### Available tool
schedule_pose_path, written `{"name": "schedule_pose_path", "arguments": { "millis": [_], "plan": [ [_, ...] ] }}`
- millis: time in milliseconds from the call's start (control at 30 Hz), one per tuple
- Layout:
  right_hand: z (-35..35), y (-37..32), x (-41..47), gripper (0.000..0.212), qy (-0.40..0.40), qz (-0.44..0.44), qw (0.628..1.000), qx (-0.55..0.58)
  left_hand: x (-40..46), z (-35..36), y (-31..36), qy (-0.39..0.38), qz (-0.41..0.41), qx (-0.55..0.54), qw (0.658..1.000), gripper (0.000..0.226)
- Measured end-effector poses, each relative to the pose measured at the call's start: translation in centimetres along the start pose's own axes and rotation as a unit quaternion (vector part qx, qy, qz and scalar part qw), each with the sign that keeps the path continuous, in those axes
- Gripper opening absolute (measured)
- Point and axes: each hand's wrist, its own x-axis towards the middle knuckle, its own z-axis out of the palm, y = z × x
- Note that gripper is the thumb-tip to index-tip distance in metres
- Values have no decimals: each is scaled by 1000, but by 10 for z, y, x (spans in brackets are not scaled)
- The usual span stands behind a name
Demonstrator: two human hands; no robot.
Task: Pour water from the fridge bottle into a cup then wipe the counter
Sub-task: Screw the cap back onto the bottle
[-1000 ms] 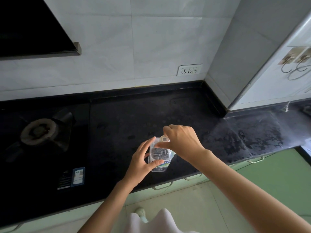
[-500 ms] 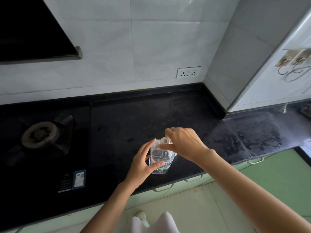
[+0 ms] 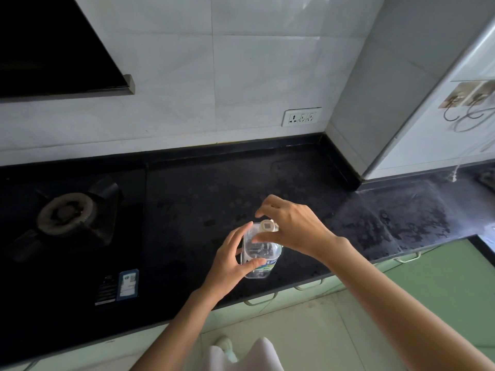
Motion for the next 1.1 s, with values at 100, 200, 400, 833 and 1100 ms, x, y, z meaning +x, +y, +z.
{"name": "schedule_pose_path", "arguments": {
  "millis": [100, 200, 400, 833, 1100],
  "plan": [
    [-9, 10, -1, 39, -72, -50, 993, 82, 1, 1, -2, 1, 2, -2, 1000, 76],
    [-7, 15, -3, 30, -65, -86, 992, 61, 1, 2, -3, 1, 3, 1, 1000, 77],
    [32, 2, -17, 29, 94, -36, 994, -33, -1, 1, -4, 7, 7, 10, 1000, 77],
    [24, 20, -19, 30, 31, -116, 992, 45, -1, 5, -4, 13, 13, 10, 1000, 75],
    [40, 9, -23, 31, 153, 9, 986, 60, -2, 5, -4, 3, 10, 21, 1000, 77]
  ]
}}
